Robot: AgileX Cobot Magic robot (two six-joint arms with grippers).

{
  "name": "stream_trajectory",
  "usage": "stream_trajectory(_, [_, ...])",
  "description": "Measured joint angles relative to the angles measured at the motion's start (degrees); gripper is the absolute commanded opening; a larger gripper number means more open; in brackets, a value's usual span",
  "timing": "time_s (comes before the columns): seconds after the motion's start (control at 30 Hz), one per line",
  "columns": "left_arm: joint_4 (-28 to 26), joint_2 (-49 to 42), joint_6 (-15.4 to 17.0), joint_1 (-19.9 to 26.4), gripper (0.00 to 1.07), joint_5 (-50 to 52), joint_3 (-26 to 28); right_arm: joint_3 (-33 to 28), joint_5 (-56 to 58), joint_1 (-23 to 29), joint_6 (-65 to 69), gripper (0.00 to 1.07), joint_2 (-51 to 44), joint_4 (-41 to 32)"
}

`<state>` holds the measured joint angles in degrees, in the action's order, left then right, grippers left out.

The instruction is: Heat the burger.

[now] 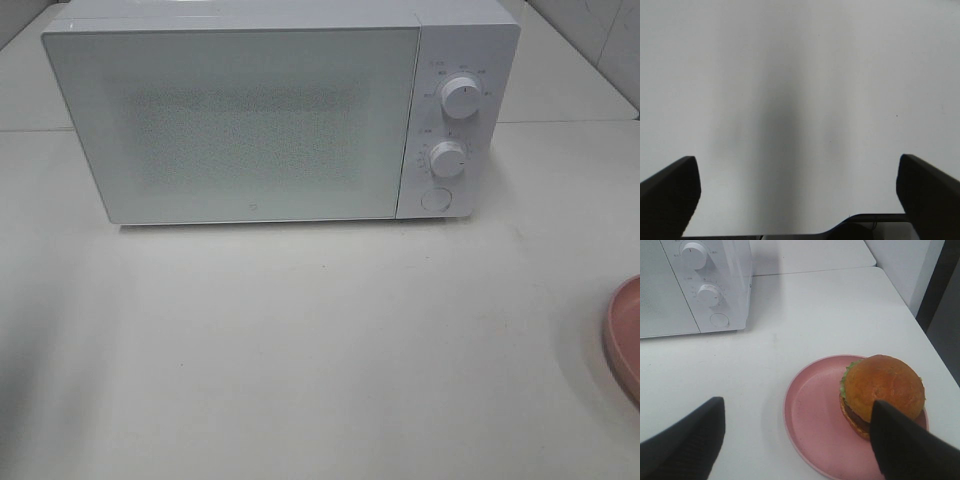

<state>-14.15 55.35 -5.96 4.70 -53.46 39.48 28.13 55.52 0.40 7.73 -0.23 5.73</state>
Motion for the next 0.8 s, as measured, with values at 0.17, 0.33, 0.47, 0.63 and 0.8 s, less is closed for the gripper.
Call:
stream_trajectory(0.17, [1.6,-6.2,0.0,0.1,1.02,-1.4,-3.7,0.0,0.0,0.0,0.0,0.76,0.0,0.0])
stream_trajectory(0.33, [4.5,-19.1,0.0,0.1,1.02,-2.9,-7.7,0.0,0.0,0.0,0.0,0.76,0.0,0.0])
stream_trajectory(0.47, [4.8,-23.8,0.7,0.1,1.02,-3.4,-7.9,0.0,0.0,0.0,0.0,0.76,0.0,0.0])
stream_trajectory(0.63, [6.9,-30.0,6.0,0.1,1.02,-7.3,-9.5,0.0,0.0,0.0,0.0,0.76,0.0,0.0])
stream_trajectory(0.8, [9.0,-35.5,7.0,0.1,1.02,-7.6,-9.8,0.0,0.0,0.0,0.0,0.76,0.0,0.0])
